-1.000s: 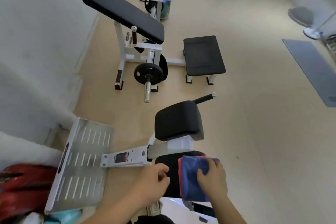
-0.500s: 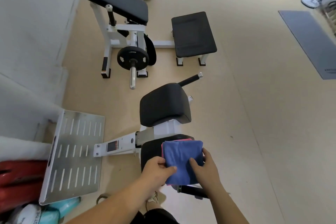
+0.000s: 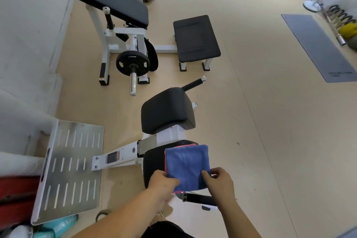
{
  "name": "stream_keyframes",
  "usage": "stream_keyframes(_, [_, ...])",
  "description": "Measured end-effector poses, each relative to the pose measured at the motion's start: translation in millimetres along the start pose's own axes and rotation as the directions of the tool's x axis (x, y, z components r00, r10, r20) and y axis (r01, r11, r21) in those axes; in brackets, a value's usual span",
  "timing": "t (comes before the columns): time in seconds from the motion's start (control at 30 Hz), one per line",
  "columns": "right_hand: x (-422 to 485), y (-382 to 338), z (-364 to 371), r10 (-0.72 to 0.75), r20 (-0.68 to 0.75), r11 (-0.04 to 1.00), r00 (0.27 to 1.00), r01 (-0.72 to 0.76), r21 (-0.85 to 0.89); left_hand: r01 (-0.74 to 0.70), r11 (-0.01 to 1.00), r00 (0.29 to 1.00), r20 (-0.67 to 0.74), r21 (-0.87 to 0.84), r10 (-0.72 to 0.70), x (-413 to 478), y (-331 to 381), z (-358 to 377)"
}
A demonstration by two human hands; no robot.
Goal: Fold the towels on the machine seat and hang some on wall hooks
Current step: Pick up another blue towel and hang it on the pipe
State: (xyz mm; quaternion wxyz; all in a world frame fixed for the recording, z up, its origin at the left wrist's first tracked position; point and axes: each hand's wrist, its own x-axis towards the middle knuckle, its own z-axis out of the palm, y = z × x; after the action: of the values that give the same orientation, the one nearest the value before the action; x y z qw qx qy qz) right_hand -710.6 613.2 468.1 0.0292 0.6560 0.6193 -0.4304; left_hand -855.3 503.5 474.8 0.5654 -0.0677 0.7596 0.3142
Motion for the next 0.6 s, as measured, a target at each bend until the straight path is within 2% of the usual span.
stream_keyframes(0.1, [-3.0,2.6,-0.6,0.014,-0.007,0.999,1.0,-0.014,0.029,0.057,0.987,0.996,0.081,-0.151,-0.045,1.1,-3.5,-6.1])
stream_keyframes(0.2, [-4.4,2.3,-2.3,0.023,-0.005,0.996,1.0,-0.023,0.089,0.06,0.984,0.983,0.181,-0.169,-0.029,-5.7,2.9,-6.6])
stream_keyframes(0.33, [-6.6,-1.4,-8.4,0.029,-0.025,0.992,0.999,-0.026,0.124,-0.088,0.989,0.964,0.24,-0.123,0.116,-24.7,27.0,-1.8])
stream_keyframes(0.4, [-7.6,-13.2,-17.2,0.008,-0.107,0.989,0.994,0.008,0.148,-0.169,0.976,0.939,0.28,-0.137,0.202,-42.3,46.1,-0.8])
stream_keyframes(0.43, [-10.8,-25.2,-25.2,-0.03,-0.154,0.981,0.988,0.058,0.183,-0.217,0.967,0.925,0.288,-0.137,0.248,-51.1,55.5,-1.4])
stream_keyframes(0.5, [-21.5,-55.1,-45.1,-0.195,-0.201,0.942,0.96,0.24,0.235,-0.326,0.935,0.891,0.285,-0.14,0.354,-65.3,71.0,-10.2])
stream_keyframes(0.53, [-29.4,-72.5,-56.1,-0.327,-0.187,0.906,0.926,0.363,0.216,-0.405,0.906,0.865,0.268,-0.122,0.423,-71.4,77.1,-18.9])
stream_keyframes(0.6, [-44.6,-108.6,-72.9,-0.603,-0.081,0.788,0.794,0.608,0.096,-0.589,0.807,0.784,0.222,-0.028,0.58,-80.3,86.7,-42.9])
